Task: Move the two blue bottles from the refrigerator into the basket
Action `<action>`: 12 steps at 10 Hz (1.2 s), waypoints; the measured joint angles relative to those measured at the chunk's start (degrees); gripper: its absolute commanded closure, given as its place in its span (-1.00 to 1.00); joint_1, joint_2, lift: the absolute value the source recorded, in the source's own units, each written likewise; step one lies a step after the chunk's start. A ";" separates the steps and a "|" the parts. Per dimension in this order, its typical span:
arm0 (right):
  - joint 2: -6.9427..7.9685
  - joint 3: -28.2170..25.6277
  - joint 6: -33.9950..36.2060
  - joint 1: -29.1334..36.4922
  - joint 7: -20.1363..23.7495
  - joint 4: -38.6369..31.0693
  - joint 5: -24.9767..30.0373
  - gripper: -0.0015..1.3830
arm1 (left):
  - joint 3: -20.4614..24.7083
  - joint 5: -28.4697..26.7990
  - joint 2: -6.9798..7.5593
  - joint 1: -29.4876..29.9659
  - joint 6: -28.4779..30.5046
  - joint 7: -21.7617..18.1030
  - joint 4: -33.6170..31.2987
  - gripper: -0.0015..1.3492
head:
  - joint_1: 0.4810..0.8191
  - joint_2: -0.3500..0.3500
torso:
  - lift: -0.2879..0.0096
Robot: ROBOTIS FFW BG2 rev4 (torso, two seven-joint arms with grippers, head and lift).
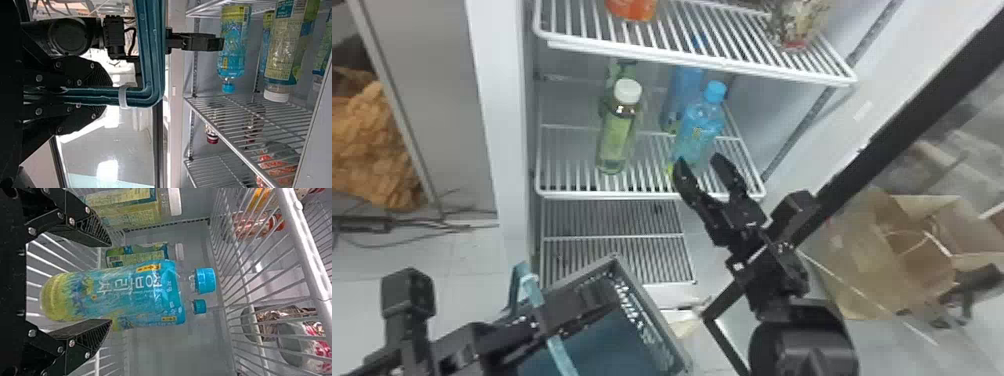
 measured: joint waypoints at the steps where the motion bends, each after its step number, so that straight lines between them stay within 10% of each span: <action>1: -0.01 0.38 -0.01 -0.70 -0.45 0.44 0.09 -0.42 | 0.00 0.00 0.00 0.00 -0.02 0.00 0.00 0.78 | 0.27 -1.00 | -0.52; 7: -0.16 1.08 0.05 -4.76 -2.27 3.54 0.59 -0.32 | -0.12 0.00 0.00 -0.10 -0.02 0.00 0.00 0.78 | 0.27 -1.00 | -0.52; 11: -0.33 1.50 2.42 -6.18 -2.49 4.70 0.25 0.85 | -0.23 0.00 0.00 -0.14 -0.02 0.00 0.00 0.78 | 0.27 -1.00 | -0.52; 12: -0.35 1.51 2.82 -6.22 -2.58 4.54 0.50 0.84 | -0.23 0.00 0.00 -0.15 -0.02 0.00 0.00 0.78 | 0.27 -1.00 | -0.52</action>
